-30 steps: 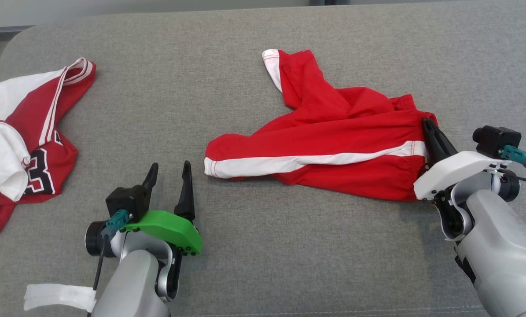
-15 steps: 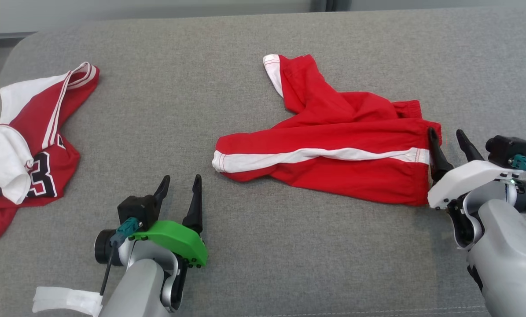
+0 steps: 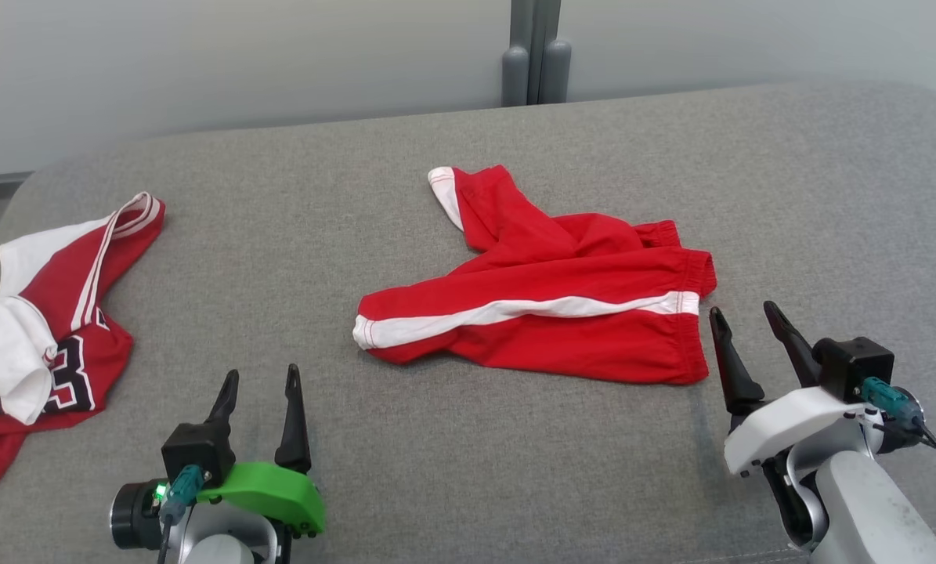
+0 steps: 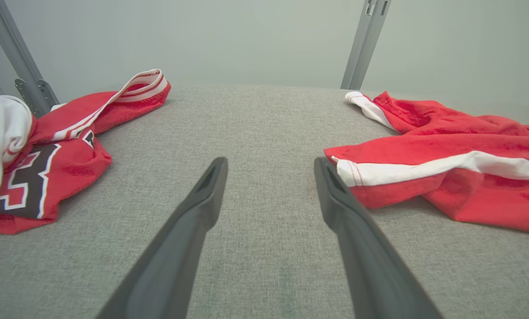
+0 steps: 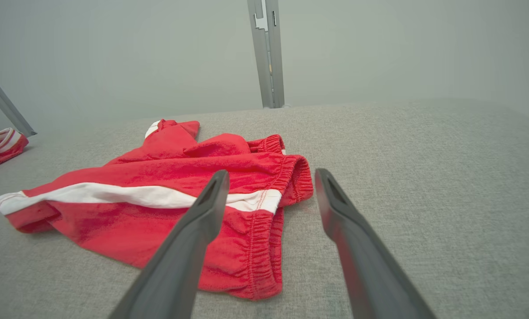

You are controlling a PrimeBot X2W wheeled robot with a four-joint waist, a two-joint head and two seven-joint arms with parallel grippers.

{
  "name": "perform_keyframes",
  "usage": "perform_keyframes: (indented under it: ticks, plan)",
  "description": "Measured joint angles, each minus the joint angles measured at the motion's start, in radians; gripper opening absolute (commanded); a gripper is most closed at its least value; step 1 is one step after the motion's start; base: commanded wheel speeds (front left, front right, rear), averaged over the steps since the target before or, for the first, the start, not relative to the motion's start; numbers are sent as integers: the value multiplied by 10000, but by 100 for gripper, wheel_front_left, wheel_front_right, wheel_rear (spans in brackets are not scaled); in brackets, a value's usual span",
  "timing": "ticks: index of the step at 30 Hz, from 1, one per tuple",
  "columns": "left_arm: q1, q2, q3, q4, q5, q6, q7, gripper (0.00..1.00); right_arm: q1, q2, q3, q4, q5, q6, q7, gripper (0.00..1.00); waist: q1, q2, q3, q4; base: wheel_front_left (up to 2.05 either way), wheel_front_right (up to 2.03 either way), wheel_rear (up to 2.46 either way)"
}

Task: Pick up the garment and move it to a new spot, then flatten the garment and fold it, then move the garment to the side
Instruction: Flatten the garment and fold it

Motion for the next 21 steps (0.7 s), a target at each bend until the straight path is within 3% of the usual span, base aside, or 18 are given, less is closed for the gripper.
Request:
perform_keyframes:
  ticks: [12, 21]
  plan:
    - [1410, 0, 525, -1043, 1049, 31, 0, 100, 1452, 894, -888, -947, -1331, 0, 0, 100, 0, 0, -1076, -263, 0, 0, 0]
    - [1709, 0, 660, -1030, 1197, 4, 0, 100, 1717, 1022, -1085, -777, -1592, -2, 0, 100, 0, 0, -1239, -259, 0, 0, 0]
